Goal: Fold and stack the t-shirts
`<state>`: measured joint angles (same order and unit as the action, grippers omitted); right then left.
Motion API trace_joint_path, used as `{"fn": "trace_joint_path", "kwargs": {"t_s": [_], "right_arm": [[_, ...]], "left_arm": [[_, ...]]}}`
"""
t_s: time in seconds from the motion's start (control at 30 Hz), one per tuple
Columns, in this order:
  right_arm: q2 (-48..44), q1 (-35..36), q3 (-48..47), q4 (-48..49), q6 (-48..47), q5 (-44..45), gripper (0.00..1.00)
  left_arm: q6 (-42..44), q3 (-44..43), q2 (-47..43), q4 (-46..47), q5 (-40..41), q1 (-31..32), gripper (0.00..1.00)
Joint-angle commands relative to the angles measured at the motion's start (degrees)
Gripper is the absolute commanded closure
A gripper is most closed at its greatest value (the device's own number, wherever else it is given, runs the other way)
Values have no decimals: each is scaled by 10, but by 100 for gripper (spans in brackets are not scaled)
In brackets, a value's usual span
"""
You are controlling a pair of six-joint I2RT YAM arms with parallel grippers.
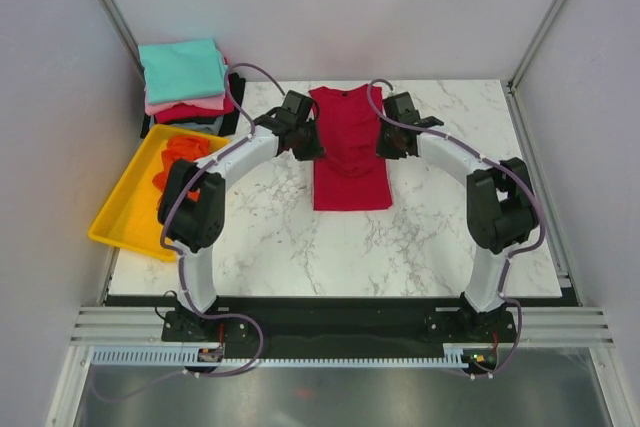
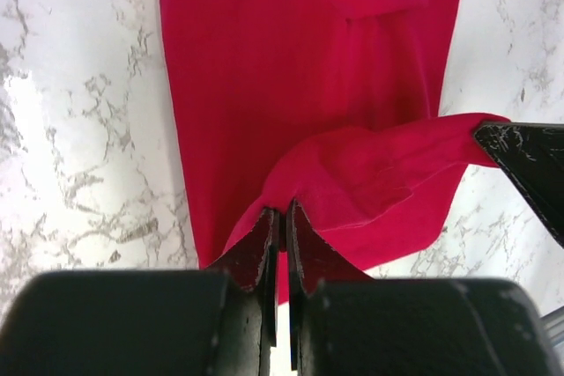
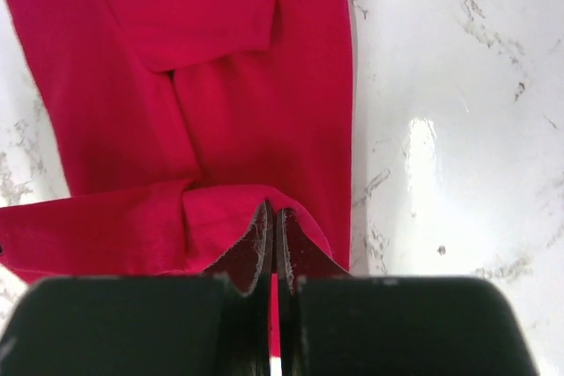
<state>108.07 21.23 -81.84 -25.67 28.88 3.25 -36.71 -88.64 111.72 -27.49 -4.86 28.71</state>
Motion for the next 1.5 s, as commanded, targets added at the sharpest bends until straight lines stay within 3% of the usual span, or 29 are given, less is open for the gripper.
{"fn": "trace_joint_path", "kwargs": {"t_s": [0.0, 0.2, 0.33, 0.4, 0.43, 0.47, 0.57, 0.63, 0.73, 0.83, 0.97, 1.07, 1.33, 1.47], "right_arm": [[36, -10, -38, 9, -12, -7, 100], [93, -33, -79, 10, -14, -22, 100], [135, -52, -125, 3, -15, -45, 84], [161, -66, -169, -7, -18, -70, 59], [169, -70, -188, -10, -23, -79, 47], [178, -78, -226, -24, -27, -89, 27], [198, -91, -279, -53, -35, -101, 14], [188, -105, -304, -63, -35, -105, 14], [131, -114, -261, -55, -41, -100, 14], [54, -114, -144, -28, -46, -119, 14], [-42, -113, 82, 71, -23, -194, 18], [-85, -113, 184, 113, -11, -262, 21], [-104, -102, 322, 200, 20, -308, 30], [-91, -101, 332, 211, 19, -301, 37]], "left_arm": [[40, -50, 31, 2, -23, -13, 98], [39, -102, 99, -5, -45, -37, 96], [44, -147, 144, -34, -55, -52, 82], [42, -188, 170, -55, -59, -60, 73], [42, -202, 177, -61, -65, -70, 60], [41, -224, 181, -74, -66, -74, 56], [36, -256, 180, -82, -73, -90, 31], [42, -276, 176, -93, -79, -101, 23], [59, -290, 143, -108, -74, -103, 23], [65, -249, 99, -108, -69, -100, 25], [59, -80, 11, -68, -101, -89, 30], [36, 53, -59, 5, -154, -82, 32], [-29, 306, -172, 170, -197, -57, 35], [-40, 340, -170, 199, -196, -41, 36]]}}
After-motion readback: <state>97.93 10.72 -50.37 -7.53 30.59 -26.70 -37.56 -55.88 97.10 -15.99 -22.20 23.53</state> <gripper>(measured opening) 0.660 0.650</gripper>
